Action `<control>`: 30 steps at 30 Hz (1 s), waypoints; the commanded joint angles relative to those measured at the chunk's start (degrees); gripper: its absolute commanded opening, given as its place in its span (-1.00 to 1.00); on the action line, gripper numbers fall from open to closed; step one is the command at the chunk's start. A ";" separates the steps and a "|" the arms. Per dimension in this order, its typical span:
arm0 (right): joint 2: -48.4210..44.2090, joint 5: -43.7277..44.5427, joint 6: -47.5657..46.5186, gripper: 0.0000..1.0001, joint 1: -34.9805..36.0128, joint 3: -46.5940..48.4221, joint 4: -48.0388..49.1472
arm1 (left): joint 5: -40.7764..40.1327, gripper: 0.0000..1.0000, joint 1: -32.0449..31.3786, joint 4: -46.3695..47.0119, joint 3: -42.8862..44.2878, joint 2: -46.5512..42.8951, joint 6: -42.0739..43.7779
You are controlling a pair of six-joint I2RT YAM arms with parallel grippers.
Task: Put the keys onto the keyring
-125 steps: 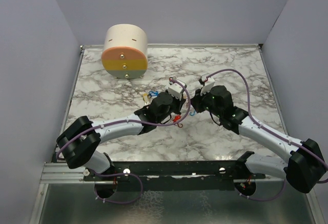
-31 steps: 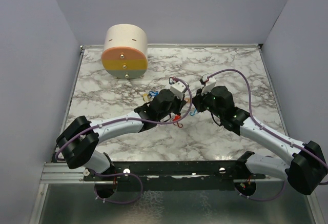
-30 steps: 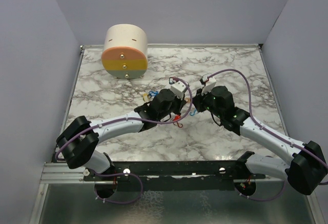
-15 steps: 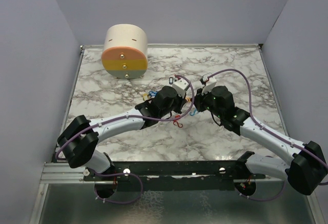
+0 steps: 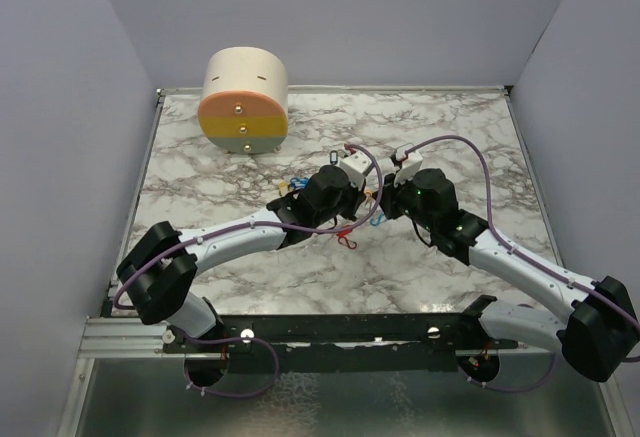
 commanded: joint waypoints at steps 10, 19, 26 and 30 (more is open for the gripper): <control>-1.15 1.74 -0.76 -0.98 0.08 -0.58 0.90 | 1.15 -0.86 0.76 -0.57 1.95 0.54 0.13; -1.06 2.10 -0.66 -0.98 0.14 -0.66 0.82 | -0.54 0.22 0.84 0.48 0.24 -0.92 -0.53; -0.97 2.50 -0.50 -0.98 0.08 -0.74 0.66 | -6.51 0.39 1.23 2.49 -3.25 -4.74 -2.96; -0.79 2.42 -0.41 -0.98 0.04 -0.69 0.64 | -11.89 0.63 1.51 5.41 -7.89 -8.99 -5.18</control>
